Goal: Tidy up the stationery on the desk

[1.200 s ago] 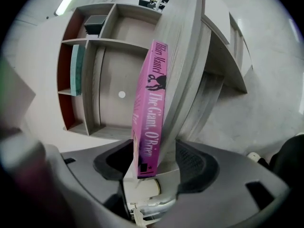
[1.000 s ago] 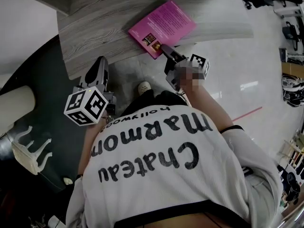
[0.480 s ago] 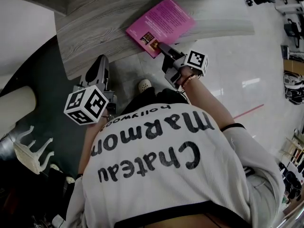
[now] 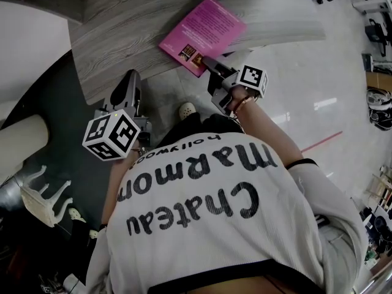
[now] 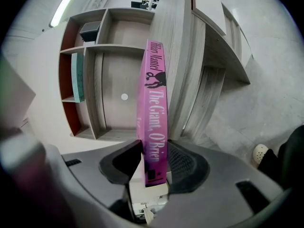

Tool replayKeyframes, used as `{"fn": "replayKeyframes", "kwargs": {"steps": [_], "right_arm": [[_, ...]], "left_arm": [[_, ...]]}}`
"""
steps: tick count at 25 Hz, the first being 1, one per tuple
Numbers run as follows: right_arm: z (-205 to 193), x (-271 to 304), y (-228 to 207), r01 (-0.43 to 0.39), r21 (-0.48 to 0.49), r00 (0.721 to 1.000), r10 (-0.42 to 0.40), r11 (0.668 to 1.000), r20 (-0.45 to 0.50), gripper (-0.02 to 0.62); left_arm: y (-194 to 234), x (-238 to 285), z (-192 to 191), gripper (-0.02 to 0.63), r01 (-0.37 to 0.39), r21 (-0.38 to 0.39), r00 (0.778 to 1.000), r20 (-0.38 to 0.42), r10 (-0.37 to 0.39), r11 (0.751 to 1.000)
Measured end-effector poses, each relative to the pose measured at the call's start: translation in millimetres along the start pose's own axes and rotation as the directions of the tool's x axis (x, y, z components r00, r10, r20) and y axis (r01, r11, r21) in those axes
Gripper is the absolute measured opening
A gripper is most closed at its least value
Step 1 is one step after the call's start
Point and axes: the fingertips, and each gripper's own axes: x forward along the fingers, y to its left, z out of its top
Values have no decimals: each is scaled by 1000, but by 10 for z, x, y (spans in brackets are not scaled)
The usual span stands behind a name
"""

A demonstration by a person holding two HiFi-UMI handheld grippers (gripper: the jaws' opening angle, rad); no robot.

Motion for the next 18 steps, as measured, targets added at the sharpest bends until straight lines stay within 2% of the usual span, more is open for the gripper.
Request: {"fn": "replayKeyframes", "kwargs": {"steps": [18], "right_arm": [[-28, -92, 31, 71, -3, 998, -71, 997, 0, 172]], "left_arm": [[-83, 73, 190, 17, 67, 29, 997, 33, -68, 997]]}}
